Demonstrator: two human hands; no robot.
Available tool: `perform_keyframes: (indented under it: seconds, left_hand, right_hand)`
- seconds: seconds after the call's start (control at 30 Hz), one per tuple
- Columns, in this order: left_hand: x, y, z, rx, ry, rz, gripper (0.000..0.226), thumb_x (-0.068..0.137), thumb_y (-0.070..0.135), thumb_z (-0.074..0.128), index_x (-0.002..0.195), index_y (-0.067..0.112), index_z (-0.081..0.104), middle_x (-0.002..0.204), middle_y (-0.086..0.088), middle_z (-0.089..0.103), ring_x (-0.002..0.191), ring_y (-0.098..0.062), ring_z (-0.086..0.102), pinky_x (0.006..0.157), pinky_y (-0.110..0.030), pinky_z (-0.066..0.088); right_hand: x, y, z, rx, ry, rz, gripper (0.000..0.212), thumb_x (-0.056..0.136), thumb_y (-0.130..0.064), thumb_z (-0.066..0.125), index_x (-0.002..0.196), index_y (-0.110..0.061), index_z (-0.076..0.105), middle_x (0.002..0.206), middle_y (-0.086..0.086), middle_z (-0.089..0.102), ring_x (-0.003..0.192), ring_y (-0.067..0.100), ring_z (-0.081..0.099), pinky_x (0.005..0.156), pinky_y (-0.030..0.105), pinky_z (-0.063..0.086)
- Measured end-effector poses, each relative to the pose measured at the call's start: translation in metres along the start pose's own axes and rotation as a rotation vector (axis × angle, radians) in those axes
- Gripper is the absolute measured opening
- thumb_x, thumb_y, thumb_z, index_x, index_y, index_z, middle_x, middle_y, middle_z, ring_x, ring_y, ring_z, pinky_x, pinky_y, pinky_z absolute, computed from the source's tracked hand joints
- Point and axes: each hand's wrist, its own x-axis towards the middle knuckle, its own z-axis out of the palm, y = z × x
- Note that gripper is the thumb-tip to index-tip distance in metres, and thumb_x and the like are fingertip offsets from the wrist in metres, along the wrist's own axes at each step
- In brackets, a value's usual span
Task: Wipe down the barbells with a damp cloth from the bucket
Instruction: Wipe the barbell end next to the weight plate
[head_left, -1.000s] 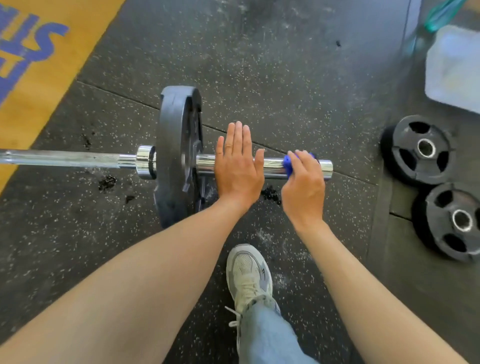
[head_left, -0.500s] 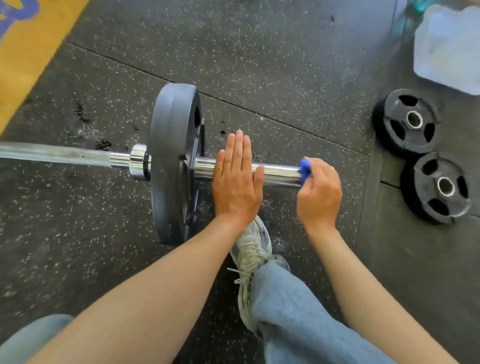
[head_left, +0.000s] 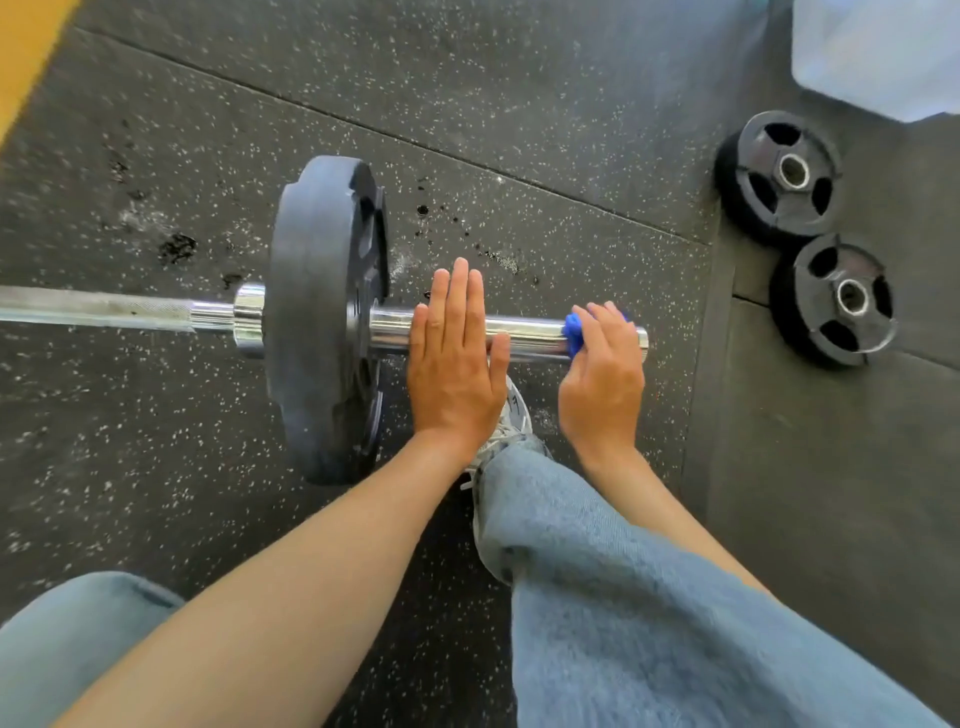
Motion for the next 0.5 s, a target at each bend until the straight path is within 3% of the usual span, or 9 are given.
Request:
perform_keyframes:
  seconds: [0.1, 0.27, 0.4, 0.5]
  left_hand:
    - [0.003, -0.001, 0.001, 0.000, -0.001, 0.015, 0.063, 0.108, 0.040, 0.021, 0.163, 0.009, 0.013, 0.172, -0.005, 0.007, 0.158, -0.020, 0.002, 0.127, -0.038, -0.006]
    - [0.022, 0.001, 0.000, 0.006, -0.006, 0.014, 0.064, 0.108, 0.041, 0.014, 0.163, 0.008, 0.012, 0.171, -0.006, 0.008, 0.158, -0.021, 0.003, 0.128, -0.040, -0.004]
    - [0.045, -0.002, 0.002, -0.007, -0.016, 0.022, 0.063, 0.109, 0.040, 0.017, 0.163, 0.008, 0.015, 0.171, -0.007, 0.011, 0.158, -0.022, 0.005, 0.128, -0.039, -0.003]
    - [0.069, -0.001, 0.003, -0.009, -0.027, 0.017, 0.063, 0.109, 0.041, 0.015, 0.162, 0.008, 0.017, 0.171, -0.007, 0.013, 0.158, -0.023, 0.007, 0.128, -0.040, -0.001]
  right_hand:
    - [-0.002, 0.000, 0.005, -0.008, -0.080, -0.209, 0.038, 0.102, -0.013, 0.041, 0.132, -0.002, 0.063, 0.136, 0.013, 0.061, 0.133, 0.032, 0.052, 0.117, 0.043, 0.037]
    - [0.020, 0.003, 0.009, -0.025, 0.067, 0.054, 0.040, 0.101, -0.017, 0.038, 0.121, -0.002, 0.069, 0.126, 0.012, 0.066, 0.122, 0.031, 0.057, 0.116, 0.042, 0.037]
    - [0.029, -0.014, 0.022, -0.044, -0.066, -0.240, 0.037, 0.100, -0.009, 0.046, 0.133, -0.003, 0.062, 0.136, 0.013, 0.060, 0.131, 0.031, 0.051, 0.115, 0.043, 0.039]
    - [0.059, 0.003, 0.022, -0.018, 0.004, -0.170, 0.034, 0.101, -0.015, 0.044, 0.124, -0.005, 0.067, 0.128, 0.010, 0.065, 0.121, 0.030, 0.057, 0.108, 0.044, 0.044]
